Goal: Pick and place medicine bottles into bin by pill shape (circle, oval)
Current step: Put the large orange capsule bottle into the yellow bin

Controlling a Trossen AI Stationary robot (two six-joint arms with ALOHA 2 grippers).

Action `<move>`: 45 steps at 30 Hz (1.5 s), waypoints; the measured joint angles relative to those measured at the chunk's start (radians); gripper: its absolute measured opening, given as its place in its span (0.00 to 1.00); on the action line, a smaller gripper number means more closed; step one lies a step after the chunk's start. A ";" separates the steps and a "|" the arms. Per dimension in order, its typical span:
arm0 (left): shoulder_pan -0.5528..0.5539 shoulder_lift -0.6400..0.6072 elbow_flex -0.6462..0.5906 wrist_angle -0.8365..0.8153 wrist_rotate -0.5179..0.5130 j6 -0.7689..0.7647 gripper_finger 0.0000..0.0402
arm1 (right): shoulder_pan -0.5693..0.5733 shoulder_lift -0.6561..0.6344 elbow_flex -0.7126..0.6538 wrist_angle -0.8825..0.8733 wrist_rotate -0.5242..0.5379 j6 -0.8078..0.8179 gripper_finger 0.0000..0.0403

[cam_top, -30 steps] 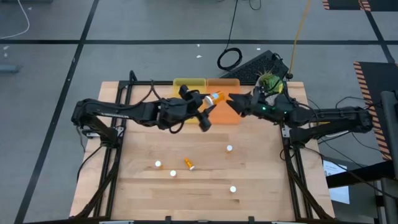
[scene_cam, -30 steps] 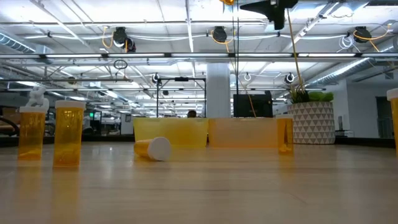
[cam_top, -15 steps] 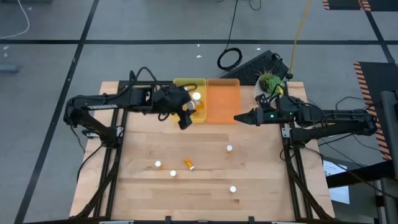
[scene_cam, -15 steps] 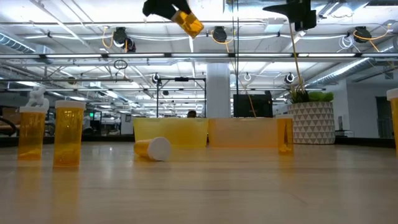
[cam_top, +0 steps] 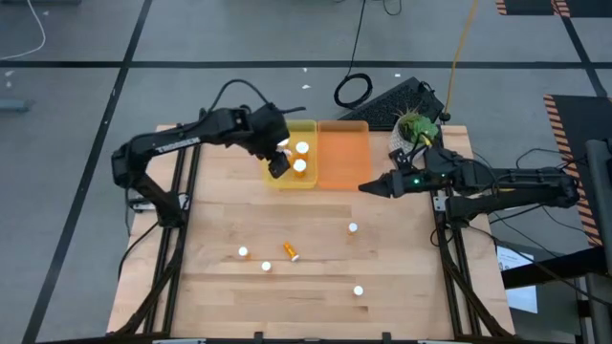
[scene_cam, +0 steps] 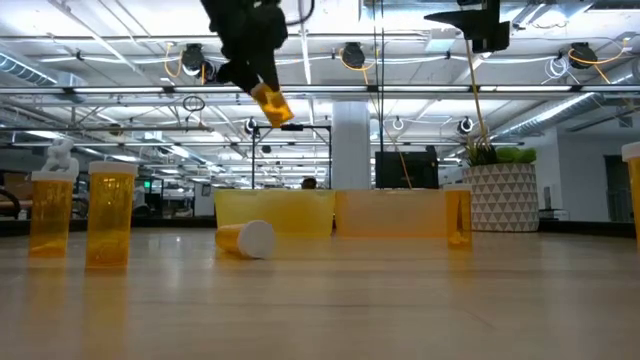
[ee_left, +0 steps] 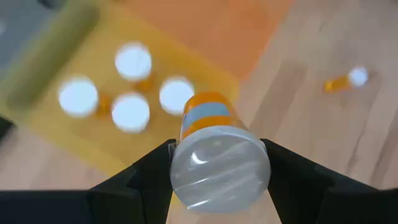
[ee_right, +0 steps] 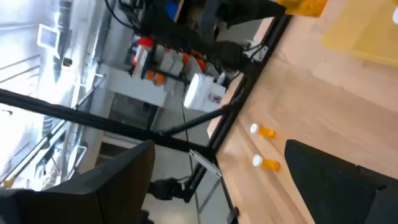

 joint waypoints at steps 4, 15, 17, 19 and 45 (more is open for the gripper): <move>0.017 0.057 0.000 -0.028 0.014 -0.001 0.56 | 0.000 0.011 0.000 -0.018 -0.003 -0.008 0.87; 0.017 0.204 0.000 -0.054 -0.030 -0.044 0.56 | 0.000 0.017 0.000 -0.053 -0.007 -0.036 0.87; 0.016 0.232 0.000 -0.054 -0.040 -0.044 0.56 | 0.000 0.018 0.000 -0.058 -0.008 -0.045 0.87; 0.015 0.258 0.000 -0.054 -0.049 -0.044 0.56 | 0.000 0.018 0.000 -0.061 -0.007 -0.048 0.87; 0.001 0.387 0.000 -0.054 -0.197 -0.095 0.57 | -0.001 0.018 0.000 -0.097 -0.057 -0.078 0.87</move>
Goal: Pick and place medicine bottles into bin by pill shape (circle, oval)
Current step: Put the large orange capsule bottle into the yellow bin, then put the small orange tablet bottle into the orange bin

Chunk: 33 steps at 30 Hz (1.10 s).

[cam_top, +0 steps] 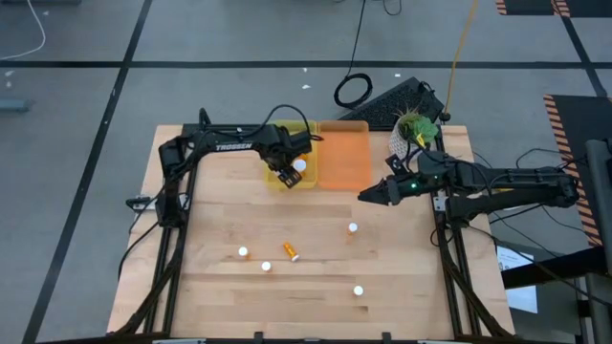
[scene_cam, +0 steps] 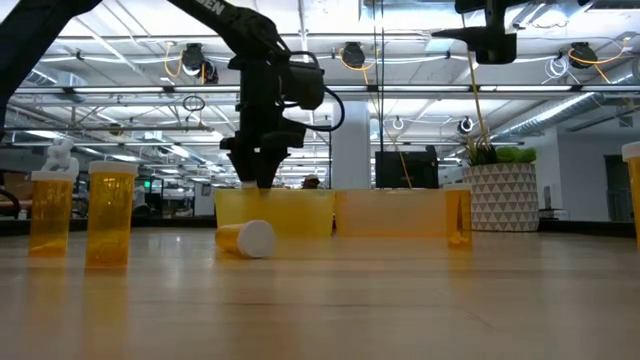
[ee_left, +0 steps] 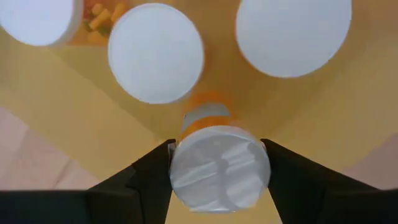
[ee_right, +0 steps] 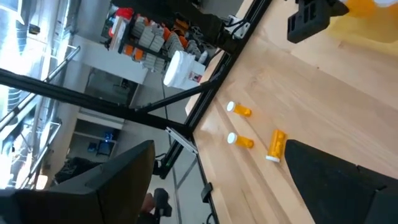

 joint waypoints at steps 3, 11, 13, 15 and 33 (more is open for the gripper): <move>-0.003 0.000 0.000 -0.002 0.000 -0.003 0.63 | 0.000 0.000 0.000 -0.005 0.000 -0.013 0.87; -0.013 -0.021 0.000 -0.020 0.000 -0.047 0.80 | 0.000 0.000 0.000 -0.005 0.000 -0.026 0.87; -0.014 -0.042 0.000 -0.026 0.000 -0.056 0.81 | 0.000 0.000 0.000 -0.010 0.000 -0.026 0.87; -0.015 -0.067 0.000 -0.039 -0.002 -0.056 0.81 | 0.000 0.000 0.000 -0.010 0.000 -0.026 0.87; -0.220 -0.393 0.000 -0.054 -0.011 -0.155 0.81 | 0.096 0.016 0.126 -0.218 0.010 -0.081 0.84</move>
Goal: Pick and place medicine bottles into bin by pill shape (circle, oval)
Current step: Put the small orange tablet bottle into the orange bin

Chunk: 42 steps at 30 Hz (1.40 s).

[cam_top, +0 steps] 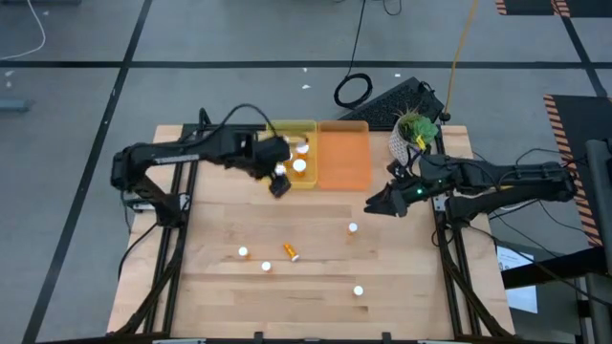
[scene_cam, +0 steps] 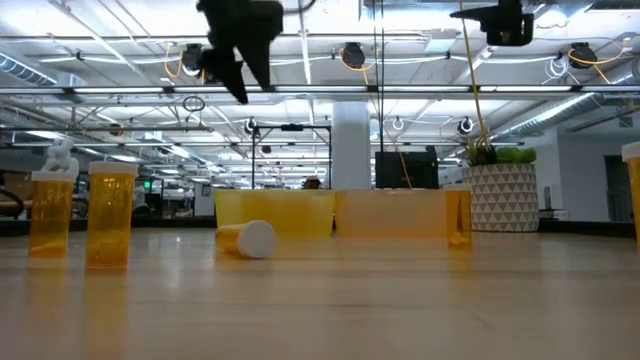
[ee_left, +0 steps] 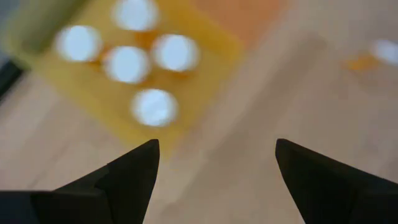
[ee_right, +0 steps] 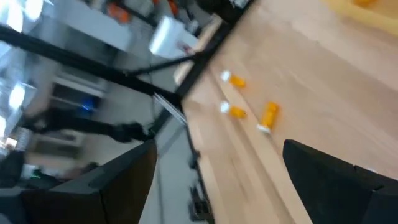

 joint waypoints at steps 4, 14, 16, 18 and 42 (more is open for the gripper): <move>-0.162 -0.025 0.000 0.006 0.010 0.010 0.79 | 0.062 0.041 0.085 -0.127 0.094 -0.024 0.84; -0.457 -0.003 -0.001 0.037 -0.045 0.094 0.65 | 0.202 0.233 0.204 -0.129 0.231 0.007 0.84; -0.474 0.000 -0.008 0.067 -0.041 0.152 0.64 | 0.228 0.261 0.213 -0.134 0.231 0.029 0.84; -0.478 0.000 -0.041 0.121 -0.010 0.231 0.63 | 0.251 0.275 0.216 -0.132 0.230 0.048 0.84; -0.359 0.049 -0.462 0.652 0.199 0.748 0.63 | 0.219 0.104 0.216 -0.381 0.235 -0.129 0.84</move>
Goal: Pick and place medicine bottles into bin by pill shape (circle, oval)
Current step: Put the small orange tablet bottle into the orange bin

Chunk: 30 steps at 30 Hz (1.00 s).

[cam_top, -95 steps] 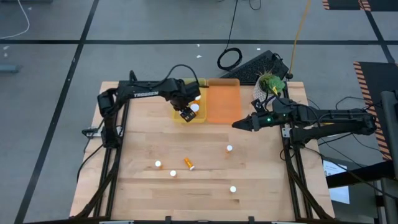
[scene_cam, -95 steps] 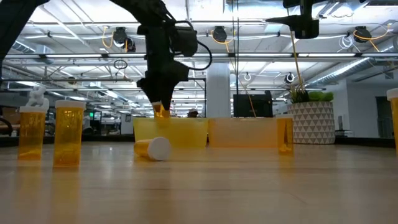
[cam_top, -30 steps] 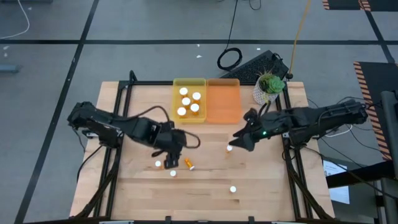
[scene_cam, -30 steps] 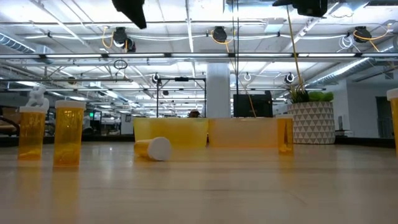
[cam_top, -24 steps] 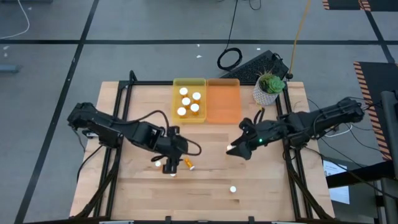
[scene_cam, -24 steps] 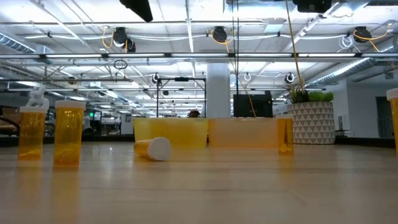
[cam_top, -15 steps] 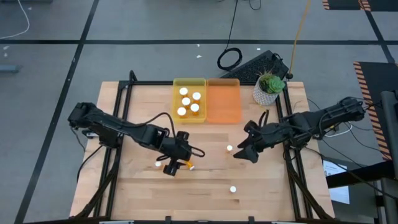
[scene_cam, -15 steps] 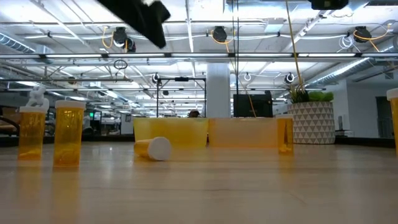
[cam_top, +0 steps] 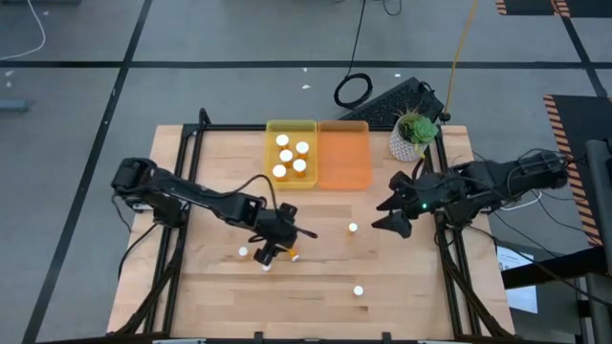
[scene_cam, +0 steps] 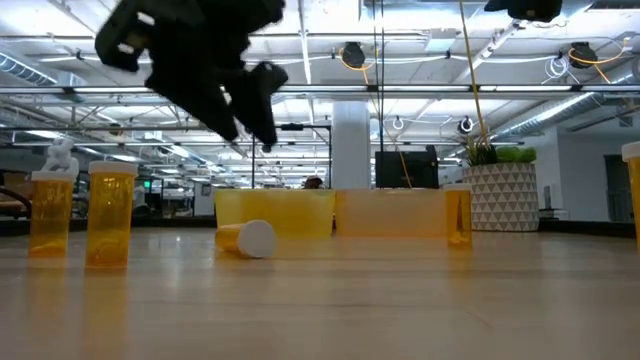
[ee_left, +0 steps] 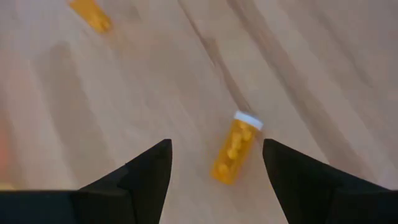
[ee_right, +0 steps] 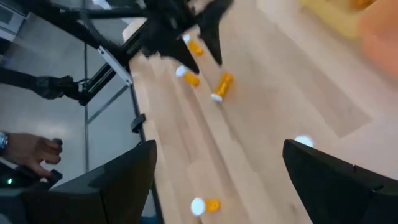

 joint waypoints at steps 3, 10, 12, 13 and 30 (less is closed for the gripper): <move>0.000 0.062 0.000 0.022 0.021 0.000 0.63 | -0.035 -0.008 0.000 0.001 -0.002 -0.040 0.84; 0.003 0.140 0.001 0.047 0.012 -0.035 0.63 | -0.069 -0.018 0.000 0.011 -0.006 -0.057 0.84; 0.008 0.161 0.004 0.050 -0.012 -0.033 0.63 | -0.069 -0.018 0.000 0.006 -0.007 -0.057 0.84; 0.010 0.168 0.004 0.040 -0.014 -0.030 0.63 | -0.068 -0.019 0.000 0.009 -0.007 -0.057 0.84; 0.055 0.200 0.002 0.048 0.057 0.146 0.52 | -0.091 -0.019 0.000 0.009 -0.005 -0.052 0.84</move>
